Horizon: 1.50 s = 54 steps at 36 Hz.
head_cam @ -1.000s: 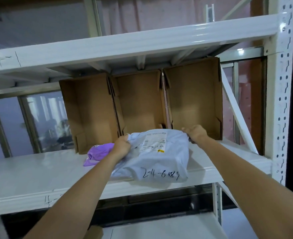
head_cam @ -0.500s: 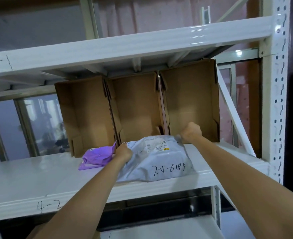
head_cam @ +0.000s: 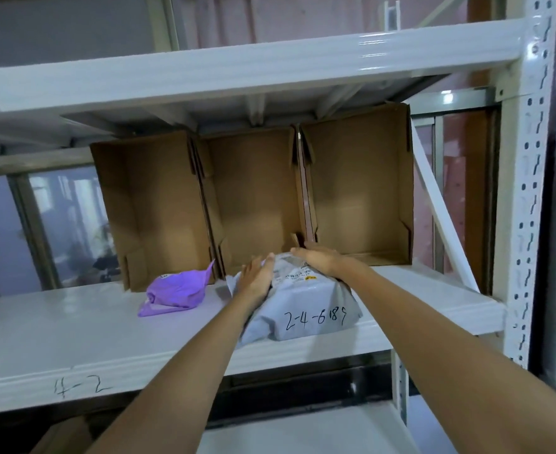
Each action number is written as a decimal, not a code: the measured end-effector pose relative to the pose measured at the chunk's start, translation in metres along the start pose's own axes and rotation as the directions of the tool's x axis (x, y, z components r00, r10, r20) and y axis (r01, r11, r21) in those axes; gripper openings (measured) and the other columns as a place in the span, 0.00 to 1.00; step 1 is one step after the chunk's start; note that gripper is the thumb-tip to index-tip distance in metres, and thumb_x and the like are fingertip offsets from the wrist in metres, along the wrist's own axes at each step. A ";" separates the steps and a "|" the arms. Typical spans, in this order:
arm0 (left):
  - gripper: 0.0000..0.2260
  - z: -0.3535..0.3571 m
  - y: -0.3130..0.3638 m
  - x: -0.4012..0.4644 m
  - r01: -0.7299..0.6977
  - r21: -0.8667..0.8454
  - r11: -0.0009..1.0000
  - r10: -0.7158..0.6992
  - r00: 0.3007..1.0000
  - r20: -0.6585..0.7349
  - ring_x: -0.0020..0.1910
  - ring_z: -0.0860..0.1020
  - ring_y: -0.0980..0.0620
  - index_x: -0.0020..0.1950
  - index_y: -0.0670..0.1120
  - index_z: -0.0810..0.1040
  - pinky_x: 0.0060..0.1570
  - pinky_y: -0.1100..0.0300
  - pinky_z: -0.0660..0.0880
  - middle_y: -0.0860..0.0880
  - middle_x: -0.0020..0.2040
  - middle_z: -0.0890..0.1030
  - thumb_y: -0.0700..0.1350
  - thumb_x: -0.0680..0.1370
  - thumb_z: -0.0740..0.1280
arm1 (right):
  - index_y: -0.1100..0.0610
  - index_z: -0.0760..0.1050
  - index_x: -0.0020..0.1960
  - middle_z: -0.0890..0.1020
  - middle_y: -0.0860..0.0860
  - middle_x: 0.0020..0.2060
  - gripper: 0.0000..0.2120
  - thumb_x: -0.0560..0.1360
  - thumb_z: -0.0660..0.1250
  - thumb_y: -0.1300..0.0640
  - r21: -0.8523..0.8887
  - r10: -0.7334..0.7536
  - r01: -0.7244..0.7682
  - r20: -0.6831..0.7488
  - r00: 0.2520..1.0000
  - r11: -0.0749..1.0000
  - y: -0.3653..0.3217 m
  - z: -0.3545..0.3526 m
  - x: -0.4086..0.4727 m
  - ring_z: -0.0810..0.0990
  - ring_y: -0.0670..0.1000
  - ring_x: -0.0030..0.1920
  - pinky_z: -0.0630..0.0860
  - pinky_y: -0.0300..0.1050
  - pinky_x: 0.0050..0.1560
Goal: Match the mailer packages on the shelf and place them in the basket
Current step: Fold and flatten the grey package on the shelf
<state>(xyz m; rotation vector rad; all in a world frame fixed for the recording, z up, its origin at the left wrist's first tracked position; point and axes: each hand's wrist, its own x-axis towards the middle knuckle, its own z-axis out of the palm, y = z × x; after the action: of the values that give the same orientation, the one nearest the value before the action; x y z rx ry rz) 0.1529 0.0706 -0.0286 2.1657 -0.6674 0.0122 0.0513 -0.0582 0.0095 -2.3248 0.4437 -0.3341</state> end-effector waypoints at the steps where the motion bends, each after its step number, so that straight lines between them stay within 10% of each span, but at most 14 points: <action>1: 0.36 0.002 -0.002 -0.002 0.023 -0.055 0.998 -0.023 1.000 0.011 0.77 0.54 0.47 0.76 0.50 0.61 0.75 0.48 0.49 0.51 0.78 0.58 0.69 0.75 0.47 | 0.53 0.54 0.79 0.53 0.51 0.78 0.33 0.80 0.52 0.36 0.024 0.000 -0.001 0.038 0.999 1.000 -0.002 -0.001 -0.002 0.51 0.55 0.78 0.48 0.54 0.75; 7: 0.46 0.029 -0.018 0.012 0.060 -0.513 0.856 -0.076 0.997 -0.010 0.74 0.61 0.48 0.74 0.48 0.66 0.76 0.49 0.49 0.49 0.75 0.64 0.77 0.66 0.54 | 0.62 0.74 0.61 0.79 0.57 0.50 0.15 0.81 0.58 0.53 0.594 0.008 -0.126 0.197 0.980 0.795 0.006 0.001 0.003 0.79 0.53 0.46 0.75 0.42 0.48; 9: 0.33 0.029 -0.018 0.016 0.053 -0.554 0.831 -0.053 0.998 0.015 0.74 0.61 0.46 0.70 0.48 0.68 0.75 0.50 0.50 0.48 0.73 0.66 0.69 0.74 0.58 | 0.65 0.68 0.69 0.78 0.61 0.55 0.18 0.81 0.58 0.61 0.658 0.026 -0.090 0.105 0.994 0.747 0.010 0.005 0.009 0.79 0.59 0.53 0.75 0.46 0.53; 12: 0.43 0.050 -0.045 0.052 0.057 -0.632 0.773 -0.036 0.998 0.046 0.70 0.68 0.44 0.64 0.50 0.74 0.73 0.43 0.59 0.47 0.68 0.73 0.78 0.60 0.63 | 0.69 0.59 0.74 0.67 0.67 0.70 0.26 0.78 0.60 0.64 0.739 0.047 -0.048 0.022 0.999 0.672 0.019 0.015 0.015 0.69 0.65 0.69 0.70 0.53 0.62; 16: 0.28 0.039 -0.027 0.038 0.095 -0.669 0.737 -0.024 0.993 0.115 0.63 0.74 0.40 0.56 0.44 0.77 0.69 0.42 0.65 0.39 0.60 0.78 0.62 0.64 0.67 | 0.64 0.74 0.37 0.78 0.59 0.34 0.14 0.76 0.59 0.57 0.783 0.082 -0.089 0.048 0.995 0.616 0.027 0.020 0.016 0.78 0.51 0.33 0.71 0.42 0.39; 21: 0.29 0.034 -0.021 0.029 0.134 -0.719 0.682 0.013 0.981 0.195 0.65 0.74 0.42 0.62 0.45 0.75 0.70 0.45 0.65 0.39 0.64 0.76 0.61 0.67 0.67 | 0.56 0.67 0.11 0.70 0.47 0.14 0.41 0.82 0.44 0.64 0.829 -0.083 -0.009 0.067 0.994 0.559 0.007 0.016 -0.011 0.70 0.43 0.14 0.64 0.31 0.18; 26: 0.21 0.029 -0.014 0.013 0.212 -0.763 0.610 -0.011 0.966 0.260 0.59 0.76 0.44 0.67 0.40 0.72 0.56 0.55 0.73 0.40 0.64 0.76 0.52 0.81 0.57 | 0.57 0.68 0.12 0.70 0.47 0.15 0.40 0.81 0.43 0.64 0.831 -0.064 -0.059 0.113 0.991 0.553 0.015 0.014 -0.008 0.70 0.43 0.15 0.67 0.34 0.21; 32: 0.21 0.025 -0.008 0.006 0.238 -0.743 0.625 0.014 0.949 0.315 0.53 0.76 0.46 0.70 0.38 0.69 0.46 0.60 0.73 0.38 0.61 0.76 0.49 0.83 0.53 | 0.59 0.67 0.33 0.72 0.50 0.16 0.22 0.81 0.45 0.62 0.877 0.020 -0.139 0.146 0.989 0.460 0.014 0.013 -0.011 0.73 0.46 0.16 0.65 0.41 0.32; 42: 0.20 0.021 0.003 -0.003 0.269 -0.788 0.553 -0.030 0.952 0.304 0.39 0.74 0.51 0.70 0.36 0.68 0.42 0.61 0.71 0.36 0.68 0.71 0.46 0.83 0.52 | 0.57 0.64 0.34 0.72 0.49 0.18 0.16 0.80 0.49 0.61 0.866 0.126 -0.162 0.115 0.985 0.474 0.023 0.016 0.002 0.72 0.46 0.18 0.67 0.41 0.30; 46: 0.11 0.016 0.007 -0.004 0.322 -0.777 0.541 -0.131 0.945 0.300 0.38 0.73 0.51 0.56 0.39 0.73 0.36 0.62 0.70 0.40 0.51 0.77 0.45 0.82 0.56 | 0.56 0.62 0.33 0.70 0.49 0.16 0.17 0.80 0.50 0.62 0.872 0.152 -0.153 0.092 0.984 0.464 0.024 0.016 0.004 0.70 0.46 0.16 0.66 0.40 0.27; 54: 0.11 0.011 0.014 -0.012 0.340 -0.787 0.516 -0.177 0.940 0.290 0.39 0.74 0.49 0.58 0.38 0.73 0.37 0.60 0.71 0.41 0.47 0.77 0.43 0.81 0.56 | 0.55 0.61 0.33 0.69 0.49 0.16 0.17 0.80 0.50 0.63 0.886 0.167 -0.144 0.077 0.983 0.440 0.028 0.019 0.009 0.70 0.46 0.16 0.64 0.42 0.30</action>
<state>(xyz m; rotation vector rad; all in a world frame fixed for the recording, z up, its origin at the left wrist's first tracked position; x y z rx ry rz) 0.1337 0.0608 -0.0284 1.2915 -0.3080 -0.5661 0.0607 -0.0690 -0.0224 -1.2030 0.3564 -0.3801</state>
